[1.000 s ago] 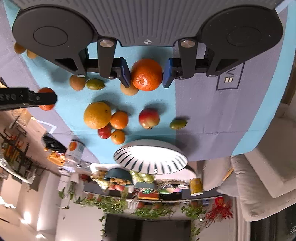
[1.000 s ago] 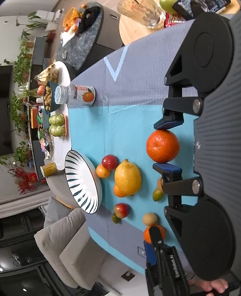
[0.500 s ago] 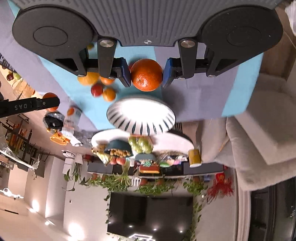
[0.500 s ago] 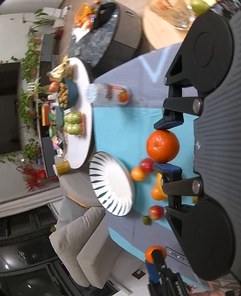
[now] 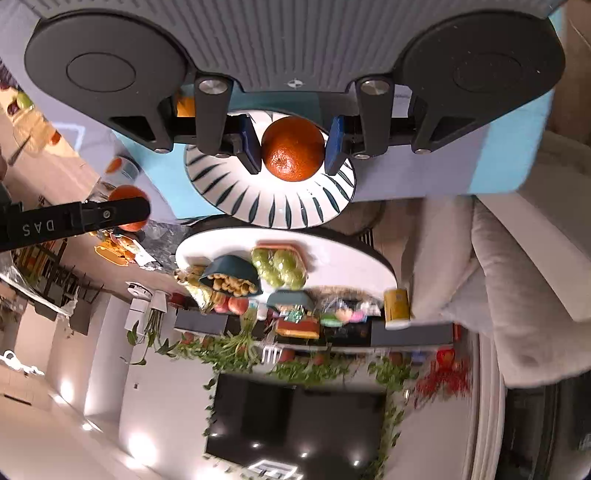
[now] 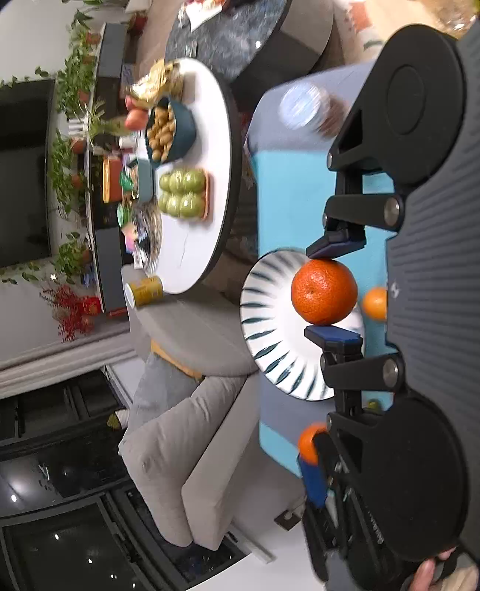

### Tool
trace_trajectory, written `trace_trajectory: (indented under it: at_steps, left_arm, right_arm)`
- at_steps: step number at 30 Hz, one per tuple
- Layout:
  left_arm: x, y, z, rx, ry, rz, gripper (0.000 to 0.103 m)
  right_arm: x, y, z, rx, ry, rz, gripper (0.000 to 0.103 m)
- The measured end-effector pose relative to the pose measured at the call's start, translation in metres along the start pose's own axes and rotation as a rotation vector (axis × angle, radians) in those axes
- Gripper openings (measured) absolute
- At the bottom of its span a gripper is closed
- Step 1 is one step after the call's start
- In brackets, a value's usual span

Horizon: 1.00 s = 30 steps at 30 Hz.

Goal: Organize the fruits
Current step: 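Carry both held tangerines over the white striped bowl with both tools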

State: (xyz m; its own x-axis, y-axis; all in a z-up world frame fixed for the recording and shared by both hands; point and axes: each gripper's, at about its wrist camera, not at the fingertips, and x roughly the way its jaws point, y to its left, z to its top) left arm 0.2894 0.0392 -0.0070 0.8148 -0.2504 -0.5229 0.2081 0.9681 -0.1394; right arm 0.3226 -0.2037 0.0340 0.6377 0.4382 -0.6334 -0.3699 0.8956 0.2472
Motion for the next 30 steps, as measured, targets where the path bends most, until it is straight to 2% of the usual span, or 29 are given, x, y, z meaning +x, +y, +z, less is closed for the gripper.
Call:
trace_trajectory:
  at_steps: [8, 16, 25, 30]
  left_arm:
    - [0.058, 0.014, 0.014, -0.016, 0.027, 0.002, 0.035]
    - [0.099, 0.016, 0.022, -0.01, 0.055, -0.019, 0.035]
    - [0.121, 0.022, 0.019, -0.026, 0.096, -0.032, 0.035]
    - [0.122, 0.02, 0.02, -0.006, 0.093, -0.036, 0.035]
  right_arm:
    - [0.061, -0.009, 0.017, 0.066, 0.05, 0.036, 0.079]
    - [0.097, -0.016, 0.021, 0.086, 0.082, 0.042, 0.079]
    - [0.117, -0.012, 0.024, 0.064, 0.098, 0.053, 0.079]
    - [0.125, -0.009, 0.022, 0.06, 0.11, 0.058, 0.079]
